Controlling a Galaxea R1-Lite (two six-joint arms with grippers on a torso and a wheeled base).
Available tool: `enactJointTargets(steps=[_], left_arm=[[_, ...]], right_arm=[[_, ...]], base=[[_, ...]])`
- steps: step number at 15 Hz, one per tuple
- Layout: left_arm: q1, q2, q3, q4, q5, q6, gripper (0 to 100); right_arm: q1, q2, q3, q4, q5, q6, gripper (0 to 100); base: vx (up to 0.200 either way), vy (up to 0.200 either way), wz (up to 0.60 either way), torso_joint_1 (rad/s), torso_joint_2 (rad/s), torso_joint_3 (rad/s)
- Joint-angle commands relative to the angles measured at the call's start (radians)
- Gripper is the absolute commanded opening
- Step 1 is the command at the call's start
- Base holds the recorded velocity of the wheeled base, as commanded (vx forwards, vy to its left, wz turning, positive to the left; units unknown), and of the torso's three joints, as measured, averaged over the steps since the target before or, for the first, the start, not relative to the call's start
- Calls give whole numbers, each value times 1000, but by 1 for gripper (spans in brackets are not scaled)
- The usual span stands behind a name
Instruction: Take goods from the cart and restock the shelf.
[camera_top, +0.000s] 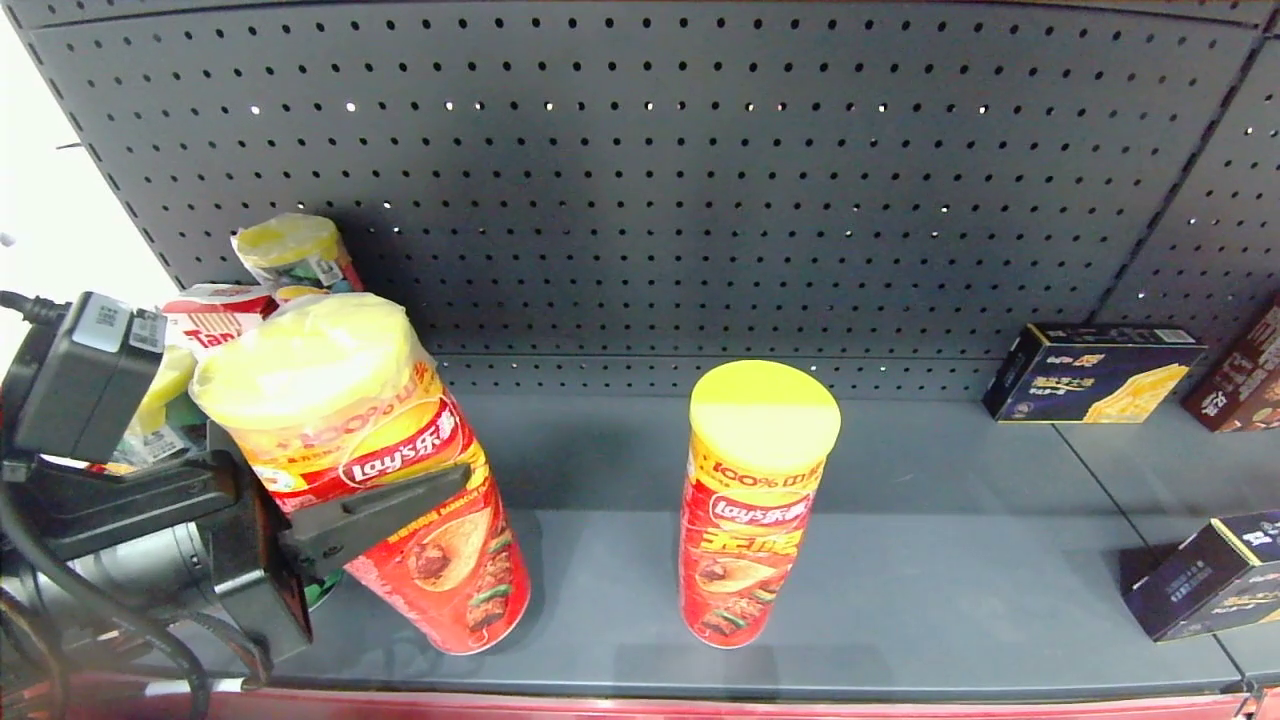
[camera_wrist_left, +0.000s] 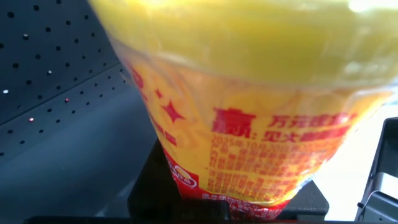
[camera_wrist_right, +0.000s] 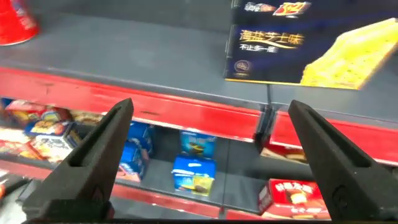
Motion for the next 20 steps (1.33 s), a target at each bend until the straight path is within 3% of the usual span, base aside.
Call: enactJointTargets(steps=[1, 2, 4, 7, 11, 20], left_arm=[[-17, -1, 2, -1, 0, 0, 0], [-26, -1, 2, -1, 0, 0, 0], [-34, -1, 2, -2, -2, 1, 0], [-47, 3, 3, -2, -2, 1, 0], [-47, 1, 3, -2, -2, 0, 0], [-60, 1, 14, 1, -4, -5, 0]], right_arm=[[0, 2, 0, 1, 52, -9, 100], [0, 2, -1, 5, 128, -26, 100], [-37, 87, -3, 5, 124, -12, 100], [-178, 177, -1, 7, 126, -3, 100], [-317, 2, 2, -1, 120, -1, 100], [-310, 2, 3, -5, 135, 36, 100]], base=[[0, 0, 0, 0, 0, 0], [0, 0, 0, 0, 0, 0], [0, 0, 0, 0, 0, 0], [0, 0, 0, 0, 0, 0], [0, 0, 0, 0, 0, 0], [0, 0, 0, 0, 0, 0]])
